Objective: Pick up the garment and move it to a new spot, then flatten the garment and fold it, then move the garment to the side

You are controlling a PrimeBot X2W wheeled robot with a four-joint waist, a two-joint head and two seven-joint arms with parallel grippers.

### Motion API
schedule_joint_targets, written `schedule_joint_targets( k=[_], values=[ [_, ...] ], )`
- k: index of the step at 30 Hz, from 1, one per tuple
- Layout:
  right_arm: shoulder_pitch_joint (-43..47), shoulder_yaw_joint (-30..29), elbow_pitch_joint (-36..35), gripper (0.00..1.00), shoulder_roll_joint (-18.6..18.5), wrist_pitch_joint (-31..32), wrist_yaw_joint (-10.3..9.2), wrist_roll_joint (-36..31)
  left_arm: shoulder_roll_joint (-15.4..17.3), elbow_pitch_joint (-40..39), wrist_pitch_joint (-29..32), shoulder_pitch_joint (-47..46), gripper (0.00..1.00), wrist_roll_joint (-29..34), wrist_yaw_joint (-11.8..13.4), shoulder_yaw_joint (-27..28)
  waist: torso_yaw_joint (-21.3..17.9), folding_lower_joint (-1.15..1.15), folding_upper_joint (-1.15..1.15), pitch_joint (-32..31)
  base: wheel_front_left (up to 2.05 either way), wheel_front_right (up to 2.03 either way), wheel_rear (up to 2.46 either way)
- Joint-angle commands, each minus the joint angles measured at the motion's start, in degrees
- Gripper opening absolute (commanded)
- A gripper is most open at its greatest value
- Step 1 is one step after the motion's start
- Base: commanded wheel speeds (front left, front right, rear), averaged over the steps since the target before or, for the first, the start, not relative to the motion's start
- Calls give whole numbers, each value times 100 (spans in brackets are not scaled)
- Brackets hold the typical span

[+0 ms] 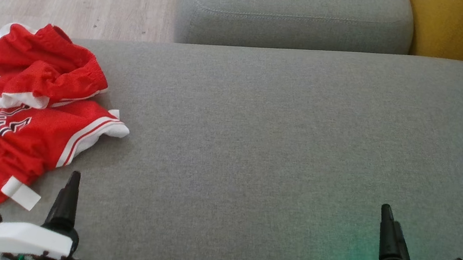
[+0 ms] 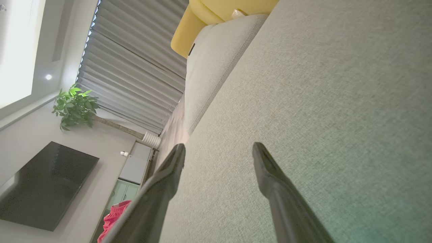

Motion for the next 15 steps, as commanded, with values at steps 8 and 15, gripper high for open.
schedule_joint_targets(
  k=[8, 15],
  values=[
    [-297, 279, -284, 100, -73, -196, -2, -717, 72, -390, -197, -113, 100, 679, 72, -41, -46, 0, 0, -8, 0, 0, 0],
    [-304, 407, -363, 100, -68, -331, -2, -1311, 79, -531, -331, -72, 100, 1275, 132, -113, -66, 0, 0, -23, 0, 0, 0]
  ],
)
